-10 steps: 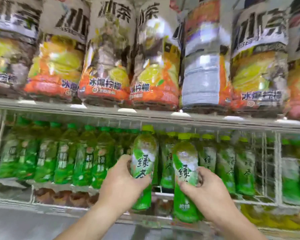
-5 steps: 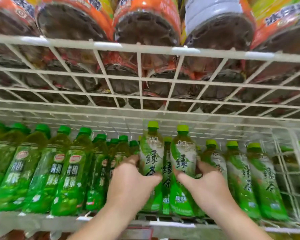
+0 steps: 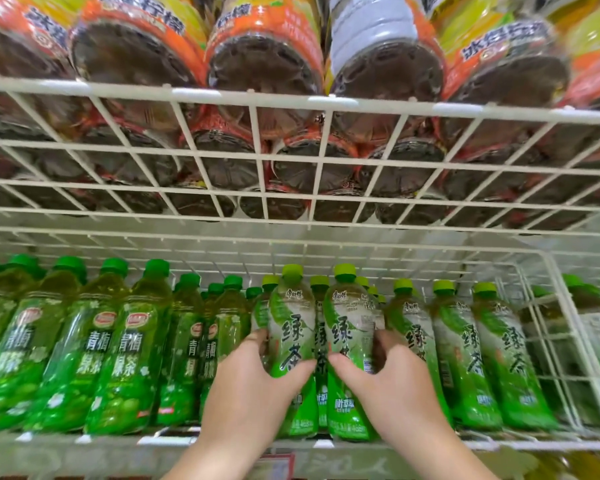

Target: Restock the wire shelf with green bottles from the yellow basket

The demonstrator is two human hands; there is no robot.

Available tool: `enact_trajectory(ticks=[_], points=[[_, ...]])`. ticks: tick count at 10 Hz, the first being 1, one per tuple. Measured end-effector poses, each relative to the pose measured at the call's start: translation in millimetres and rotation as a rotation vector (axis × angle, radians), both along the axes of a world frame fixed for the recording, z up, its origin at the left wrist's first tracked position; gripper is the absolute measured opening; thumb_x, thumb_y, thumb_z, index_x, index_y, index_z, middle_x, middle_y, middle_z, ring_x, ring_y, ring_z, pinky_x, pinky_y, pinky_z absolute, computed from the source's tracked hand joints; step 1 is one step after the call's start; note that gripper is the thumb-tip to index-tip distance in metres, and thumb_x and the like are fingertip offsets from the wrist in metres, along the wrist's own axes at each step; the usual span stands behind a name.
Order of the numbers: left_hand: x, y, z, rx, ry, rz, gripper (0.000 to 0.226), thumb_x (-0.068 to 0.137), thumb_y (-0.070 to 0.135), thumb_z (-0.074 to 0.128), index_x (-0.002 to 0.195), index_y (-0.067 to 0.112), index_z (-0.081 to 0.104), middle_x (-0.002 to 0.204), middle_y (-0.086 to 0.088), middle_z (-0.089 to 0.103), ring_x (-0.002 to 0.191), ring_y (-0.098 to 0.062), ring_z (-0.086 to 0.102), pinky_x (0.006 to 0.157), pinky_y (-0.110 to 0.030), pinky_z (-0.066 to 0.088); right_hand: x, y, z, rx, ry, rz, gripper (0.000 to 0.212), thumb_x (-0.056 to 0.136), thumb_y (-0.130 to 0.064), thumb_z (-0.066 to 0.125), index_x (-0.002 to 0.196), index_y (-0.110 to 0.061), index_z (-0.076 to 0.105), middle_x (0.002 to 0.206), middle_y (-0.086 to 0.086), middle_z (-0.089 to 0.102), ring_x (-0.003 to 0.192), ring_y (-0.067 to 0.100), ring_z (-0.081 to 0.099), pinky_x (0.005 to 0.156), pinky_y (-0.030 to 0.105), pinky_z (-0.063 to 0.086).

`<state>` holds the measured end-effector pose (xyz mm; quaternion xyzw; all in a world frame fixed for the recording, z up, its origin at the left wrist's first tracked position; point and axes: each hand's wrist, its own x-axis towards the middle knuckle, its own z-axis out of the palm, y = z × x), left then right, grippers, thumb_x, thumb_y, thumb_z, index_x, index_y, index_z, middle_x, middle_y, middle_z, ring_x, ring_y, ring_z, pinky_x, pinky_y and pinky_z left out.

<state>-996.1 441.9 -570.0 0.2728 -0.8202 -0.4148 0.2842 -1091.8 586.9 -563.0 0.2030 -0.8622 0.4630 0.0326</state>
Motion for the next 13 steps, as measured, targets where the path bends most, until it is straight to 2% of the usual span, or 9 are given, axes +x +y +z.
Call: enact_trajectory(ticks=[1,2,3,4,5,6,8,10,13], points=[[2,2,-5,0.017,0.018,0.031,0.063,0.071,0.06,0.081,0.113,0.04,0.038,0.094,0.027,0.058,0.088,0.002,0.06,0.074,-0.023,0.049,1,2,0,-0.007,0.024,-0.027,0.047,0.071,-0.061,0.076,0.085,-0.026,0.048,0.076,-0.003,0.058,0.066,0.012,0.053,0.054,0.025,0.039],[6,3,-9,-0.006,0.015,-0.021,0.056,0.08,0.056,0.075,0.121,0.038,0.04,0.097,0.035,0.051,0.092,0.005,0.059,0.08,-0.021,0.047,-2,5,-4,0.023,-0.003,0.006,0.056,0.072,-0.069,0.07,0.099,-0.026,0.047,0.094,-0.007,0.06,0.085,0.013,0.056,0.07,0.027,0.046],[10,2,-10,-0.086,-0.029,-0.047,0.063,0.086,0.058,0.068,0.137,0.032,0.043,0.119,0.026,0.054,0.112,-0.001,0.056,0.098,-0.027,0.048,-5,7,-7,0.055,-0.03,0.035,0.077,0.072,-0.075,0.063,0.129,-0.025,0.047,0.114,-0.007,0.061,0.105,0.016,0.057,0.086,0.031,0.048],[12,-1,-7,-0.178,-0.111,-0.064,0.074,0.089,0.061,0.061,0.149,0.026,0.036,0.129,0.014,0.048,0.114,-0.003,0.052,0.102,-0.028,0.045,-6,11,-5,0.135,-0.03,0.065,0.088,0.074,-0.079,0.055,0.141,-0.023,0.041,0.133,-0.003,0.056,0.121,0.019,0.053,0.099,0.036,0.047],[16,-1,1,-0.298,-0.264,-0.115,0.069,0.093,0.063,0.052,0.146,0.023,0.035,0.126,0.008,0.046,0.113,-0.009,0.051,0.095,-0.028,0.045,-2,17,0,0.272,-0.01,0.09,0.087,0.079,-0.078,0.051,0.145,-0.023,0.036,0.144,-0.003,0.047,0.129,0.02,0.049,0.102,0.039,0.045],[24,-1,10,-0.43,-0.391,-0.15,0.063,0.094,0.064,0.047,0.138,0.02,0.037,0.124,0.003,0.044,0.119,-0.019,0.051,0.093,-0.036,0.049,5,21,9,0.401,0.01,0.101,0.087,0.082,-0.075,0.05,0.149,-0.022,0.031,0.148,-0.002,0.042,0.132,0.022,0.047,0.103,0.04,0.046],[46,3,11,-0.671,-0.504,-0.241,0.078,0.099,0.06,0.039,0.155,0.01,0.019,0.155,-0.01,0.029,0.14,-0.027,0.036,0.11,-0.04,0.042,28,27,17,0.548,0.024,0.108,0.081,0.088,-0.069,0.048,0.147,-0.017,0.031,0.146,0.002,0.042,0.13,0.024,0.047,0.101,0.043,0.047],[54,4,25,-0.904,-0.636,-0.25,0.083,0.098,0.063,0.034,0.158,0.009,0.014,0.158,-0.014,0.028,0.141,-0.032,0.036,0.112,-0.045,0.039,38,42,24,0.775,0.201,0.151,0.075,0.092,-0.069,0.039,0.143,-0.015,0.032,0.138,0.006,0.044,0.122,0.024,0.047,0.096,0.037,0.048],[76,19,78,-0.939,-0.804,-0.265,0.088,0.093,0.064,0.04,0.157,0.008,0.018,0.153,-0.016,0.036,0.139,-0.035,0.038,0.114,-0.051,0.034,50,57,63,0.93,0.309,0.233,0.083,0.091,-0.07,0.032,0.153,-0.014,0.023,0.154,0.011,0.032,0.141,0.031,0.03,0.113,0.046,0.032]])
